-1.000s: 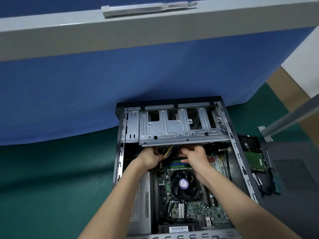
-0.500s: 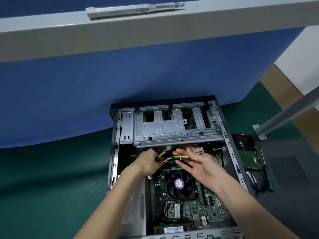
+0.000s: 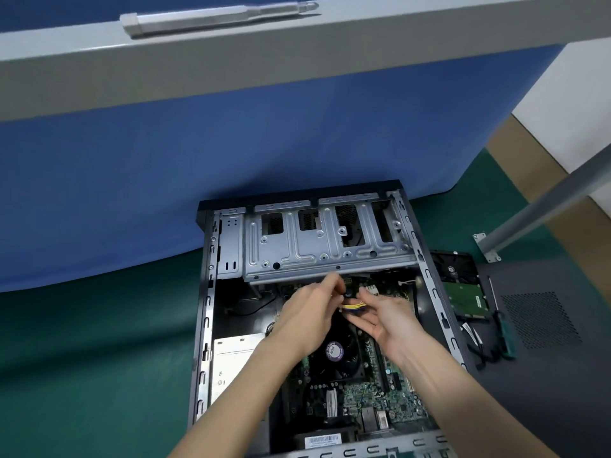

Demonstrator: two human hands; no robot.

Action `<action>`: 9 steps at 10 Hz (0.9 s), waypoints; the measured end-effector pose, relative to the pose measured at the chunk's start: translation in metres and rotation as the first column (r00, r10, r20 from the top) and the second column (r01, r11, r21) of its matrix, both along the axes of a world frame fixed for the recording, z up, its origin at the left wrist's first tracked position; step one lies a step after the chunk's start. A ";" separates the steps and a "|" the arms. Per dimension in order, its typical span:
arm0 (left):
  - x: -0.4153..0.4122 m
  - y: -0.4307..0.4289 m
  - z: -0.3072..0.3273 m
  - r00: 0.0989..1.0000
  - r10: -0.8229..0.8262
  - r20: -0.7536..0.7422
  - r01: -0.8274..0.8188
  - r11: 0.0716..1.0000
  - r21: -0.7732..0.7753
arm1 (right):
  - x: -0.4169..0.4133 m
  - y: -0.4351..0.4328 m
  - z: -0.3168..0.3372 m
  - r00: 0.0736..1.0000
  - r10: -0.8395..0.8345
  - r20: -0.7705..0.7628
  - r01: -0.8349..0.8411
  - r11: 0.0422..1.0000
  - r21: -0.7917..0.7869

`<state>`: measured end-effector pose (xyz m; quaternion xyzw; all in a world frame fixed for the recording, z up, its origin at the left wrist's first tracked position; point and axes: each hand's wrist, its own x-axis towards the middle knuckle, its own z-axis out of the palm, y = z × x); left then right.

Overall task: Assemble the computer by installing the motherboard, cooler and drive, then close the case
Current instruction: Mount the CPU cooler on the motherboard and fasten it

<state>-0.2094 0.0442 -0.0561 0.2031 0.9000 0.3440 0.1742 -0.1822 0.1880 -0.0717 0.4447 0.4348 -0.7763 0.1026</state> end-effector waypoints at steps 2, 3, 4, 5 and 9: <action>-0.009 0.026 -0.012 0.968 -0.169 -0.188 0.111 0.951 -0.287 | -0.019 -0.002 0.003 0.995 0.042 0.087 -0.042 0.999 0.006; -0.013 0.027 -0.021 0.922 -0.275 -0.273 0.130 0.883 -0.452 | -0.015 0.001 0.008 0.987 0.137 0.087 -0.141 0.989 0.038; -0.020 0.027 -0.028 0.886 -0.362 -0.289 0.121 0.783 -0.611 | 0.000 0.008 0.019 0.968 0.234 0.089 -0.250 0.901 0.355; -0.032 0.028 -0.035 0.929 -0.340 -0.144 0.154 0.712 -0.685 | 0.018 0.015 0.045 0.933 0.353 -0.073 -0.212 0.700 0.682; -0.075 0.024 -0.059 0.369 -0.912 0.182 -0.168 -0.258 -0.951 | -0.014 0.062 0.018 0.892 0.444 0.089 -0.042 -0.116 0.992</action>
